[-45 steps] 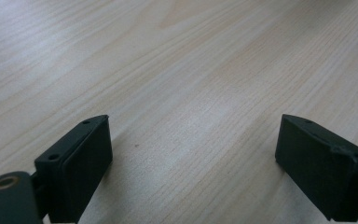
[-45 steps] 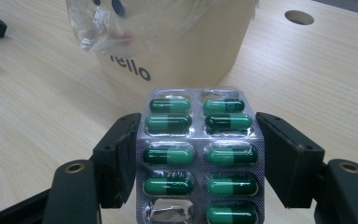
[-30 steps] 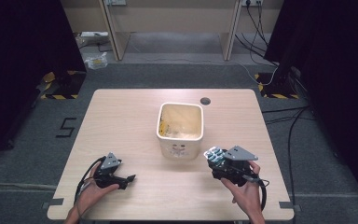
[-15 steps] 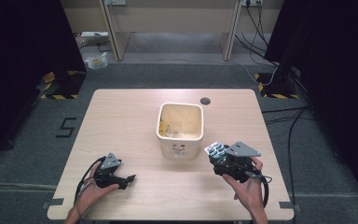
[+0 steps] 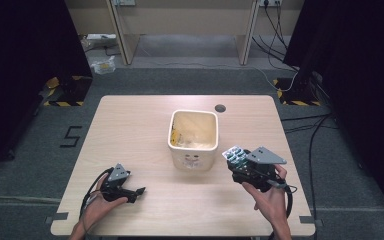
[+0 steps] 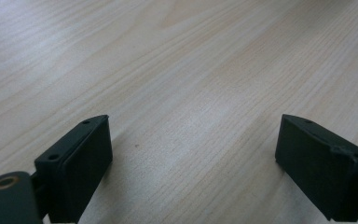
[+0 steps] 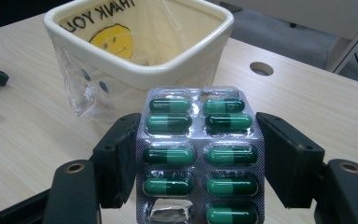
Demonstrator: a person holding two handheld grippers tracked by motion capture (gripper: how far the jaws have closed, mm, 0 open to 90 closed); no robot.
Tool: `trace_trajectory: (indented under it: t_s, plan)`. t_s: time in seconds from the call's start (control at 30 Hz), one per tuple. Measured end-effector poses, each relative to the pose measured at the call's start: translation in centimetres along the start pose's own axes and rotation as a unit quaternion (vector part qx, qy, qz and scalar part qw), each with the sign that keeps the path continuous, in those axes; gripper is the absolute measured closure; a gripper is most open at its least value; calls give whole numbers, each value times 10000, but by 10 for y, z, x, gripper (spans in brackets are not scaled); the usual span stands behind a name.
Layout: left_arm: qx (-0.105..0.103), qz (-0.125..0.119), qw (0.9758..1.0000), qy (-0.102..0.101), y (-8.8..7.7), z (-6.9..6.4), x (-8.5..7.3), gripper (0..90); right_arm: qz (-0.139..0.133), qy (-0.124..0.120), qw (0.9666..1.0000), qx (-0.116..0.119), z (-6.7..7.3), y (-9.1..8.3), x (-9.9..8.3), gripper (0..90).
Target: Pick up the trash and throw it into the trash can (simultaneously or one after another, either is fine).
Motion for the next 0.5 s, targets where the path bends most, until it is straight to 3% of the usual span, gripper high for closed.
trace_trajectory:
  t_s: [0.5]
  plan:
    - [-1, 0, 10000, 0, 0, 0, 0, 99, -37, -146, 9998, 120, 6, 1, 29, 343]
Point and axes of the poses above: each handheld gripper's, and its own axes: y roughly forward along the jaws, x roughly out of its top, z roughly to its left, the point moved 5 cm from there along y, roughly forward along the jaws, and after that the axes turned 14 degrees about y, right-handed, at the moved point
